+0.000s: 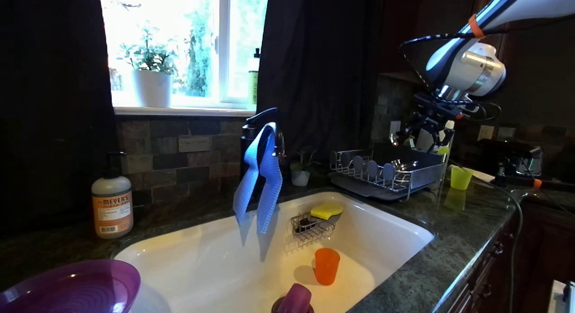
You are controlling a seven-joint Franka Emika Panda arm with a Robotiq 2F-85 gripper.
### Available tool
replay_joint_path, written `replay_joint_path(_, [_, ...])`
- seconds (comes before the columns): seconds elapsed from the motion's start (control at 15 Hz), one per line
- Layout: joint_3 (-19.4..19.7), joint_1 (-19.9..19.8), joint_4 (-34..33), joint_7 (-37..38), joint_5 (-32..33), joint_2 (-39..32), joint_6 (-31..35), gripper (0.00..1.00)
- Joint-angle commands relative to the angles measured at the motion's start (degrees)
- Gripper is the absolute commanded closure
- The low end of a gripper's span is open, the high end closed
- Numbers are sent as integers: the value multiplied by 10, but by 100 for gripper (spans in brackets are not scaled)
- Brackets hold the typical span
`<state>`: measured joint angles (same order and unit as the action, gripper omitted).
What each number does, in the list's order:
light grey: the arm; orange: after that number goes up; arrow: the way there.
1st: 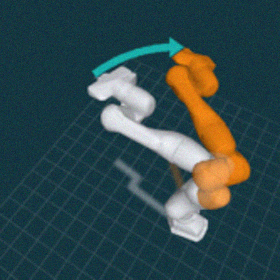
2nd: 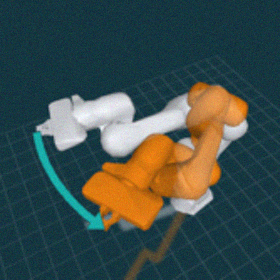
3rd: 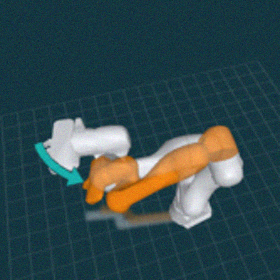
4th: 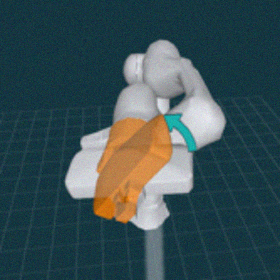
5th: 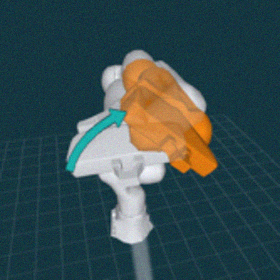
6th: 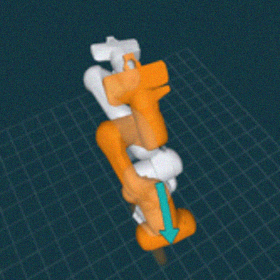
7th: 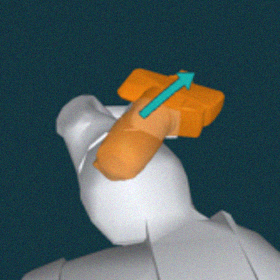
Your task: Lift the lid and make it stand upright on the dish rack
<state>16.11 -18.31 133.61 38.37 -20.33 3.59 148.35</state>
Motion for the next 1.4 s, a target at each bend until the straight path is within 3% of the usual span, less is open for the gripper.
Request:
replay_joint_path(0.0, [8, 4, 11, -10, -73, -9, 14, 0])
replay_joint_path(0.2, [13, 2, 6, -33, -96, -21, -5, 0])
replay_joint_path(0.4, [17, -2, 3, -8, -57, -33, -27, 0])
replay_joint_path(1.33, [11, 2, -28, -79, -92, -80, 16, 0])
